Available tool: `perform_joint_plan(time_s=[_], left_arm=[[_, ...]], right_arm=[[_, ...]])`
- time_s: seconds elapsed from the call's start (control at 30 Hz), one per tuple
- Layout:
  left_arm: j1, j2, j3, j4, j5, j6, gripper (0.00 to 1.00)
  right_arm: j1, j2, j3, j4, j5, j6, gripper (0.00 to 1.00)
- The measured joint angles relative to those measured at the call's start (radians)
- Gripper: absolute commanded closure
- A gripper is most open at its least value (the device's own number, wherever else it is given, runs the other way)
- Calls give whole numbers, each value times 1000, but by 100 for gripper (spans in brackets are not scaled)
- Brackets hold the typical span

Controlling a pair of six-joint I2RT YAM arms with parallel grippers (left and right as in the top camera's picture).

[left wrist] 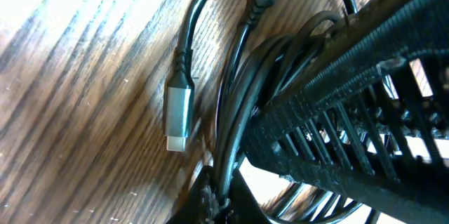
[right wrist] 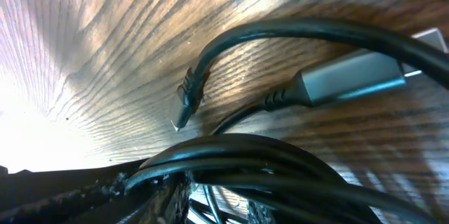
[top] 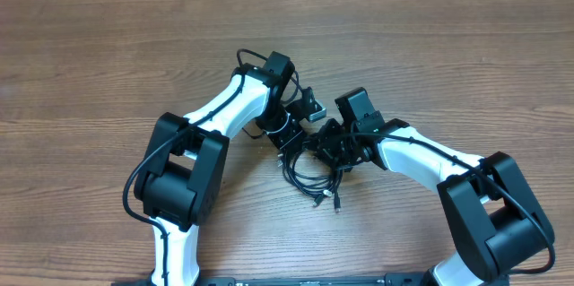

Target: Untangle cables

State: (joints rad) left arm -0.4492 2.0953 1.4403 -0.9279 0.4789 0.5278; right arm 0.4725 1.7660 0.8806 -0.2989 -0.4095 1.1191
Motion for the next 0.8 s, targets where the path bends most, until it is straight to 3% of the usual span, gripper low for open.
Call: perform_joint_plan(time_s=[0.57,0.8], left_arm=[[8,7,1,2,2,0,96],[13,7,1,3,-5,0,96]], right_arm=[[86,-1,0,23,200,13,78],[134,-2,0,48,298,31,72]])
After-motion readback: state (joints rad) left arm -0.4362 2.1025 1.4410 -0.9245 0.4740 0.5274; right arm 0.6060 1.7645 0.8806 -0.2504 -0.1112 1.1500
